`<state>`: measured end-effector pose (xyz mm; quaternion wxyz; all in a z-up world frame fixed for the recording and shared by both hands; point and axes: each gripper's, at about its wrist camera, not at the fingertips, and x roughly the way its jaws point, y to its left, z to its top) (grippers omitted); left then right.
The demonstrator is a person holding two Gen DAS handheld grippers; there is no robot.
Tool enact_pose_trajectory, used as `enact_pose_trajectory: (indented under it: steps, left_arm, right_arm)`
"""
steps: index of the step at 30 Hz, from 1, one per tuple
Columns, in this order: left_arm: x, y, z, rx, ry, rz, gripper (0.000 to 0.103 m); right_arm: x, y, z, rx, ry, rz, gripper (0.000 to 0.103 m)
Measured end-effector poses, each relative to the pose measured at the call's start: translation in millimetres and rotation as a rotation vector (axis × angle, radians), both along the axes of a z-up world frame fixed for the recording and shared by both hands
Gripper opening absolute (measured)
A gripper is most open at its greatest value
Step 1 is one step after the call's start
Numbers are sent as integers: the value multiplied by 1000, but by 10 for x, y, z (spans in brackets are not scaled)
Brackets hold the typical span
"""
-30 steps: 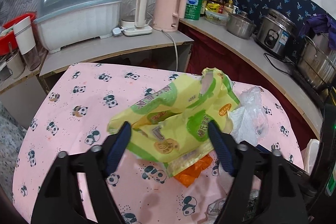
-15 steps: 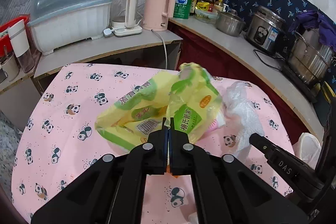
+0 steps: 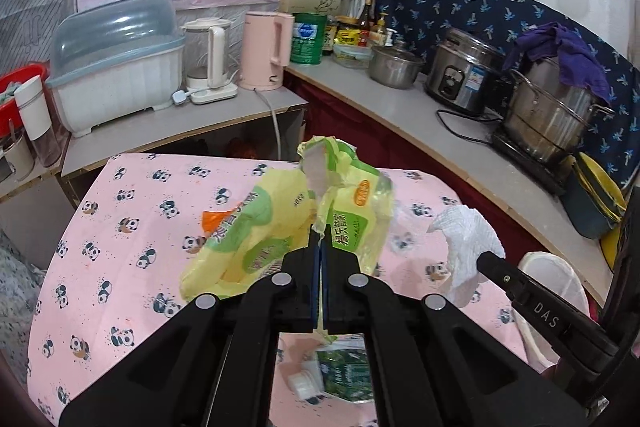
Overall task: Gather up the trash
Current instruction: 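Carry the wipes pack with the left tool while the right tool carries the tissue to the wastebasket, then open the left tool over the wastebasket while the right tool releases the tissue into it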
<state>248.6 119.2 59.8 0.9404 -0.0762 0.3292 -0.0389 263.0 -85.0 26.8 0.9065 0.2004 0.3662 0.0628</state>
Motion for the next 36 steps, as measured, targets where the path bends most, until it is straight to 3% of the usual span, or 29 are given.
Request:
enact_pose_trajectory:
  steps: [15,28,36]
  left_arm:
    - [-369,-1219,80,4,3,-205,0]
    - [-526,-2307,-67,11,51,-397,0]
    - [-535,-2805,-287,9,110,-497,0]
  right_arm:
    - [-646,-1082,189,15,-39,-180,4]
    - [-1171,-2134,18,47,-35,-362,4]
    - [-1347,-2477,-218,63,-11,-428,4]
